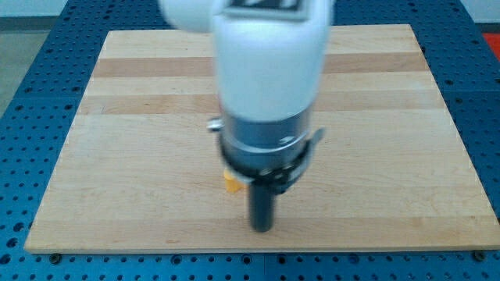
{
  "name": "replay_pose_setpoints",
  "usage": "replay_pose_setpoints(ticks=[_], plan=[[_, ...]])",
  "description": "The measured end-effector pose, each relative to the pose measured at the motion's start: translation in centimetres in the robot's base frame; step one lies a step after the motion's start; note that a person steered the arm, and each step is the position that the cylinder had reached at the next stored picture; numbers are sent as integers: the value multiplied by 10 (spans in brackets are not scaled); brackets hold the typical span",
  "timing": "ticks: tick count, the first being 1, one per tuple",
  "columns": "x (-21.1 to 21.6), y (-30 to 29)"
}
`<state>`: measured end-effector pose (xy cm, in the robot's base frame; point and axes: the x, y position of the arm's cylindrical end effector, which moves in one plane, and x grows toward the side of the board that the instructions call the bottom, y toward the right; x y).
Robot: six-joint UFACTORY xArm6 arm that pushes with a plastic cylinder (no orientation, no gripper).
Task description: Push yellow heart upwards
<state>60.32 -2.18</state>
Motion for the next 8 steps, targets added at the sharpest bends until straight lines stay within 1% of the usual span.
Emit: replay_pose_setpoints(ticks=[1, 4, 5, 7, 8], plan=[[-7, -15], [-68, -7], [-76, -13], [-77, -62], [-82, -52]])
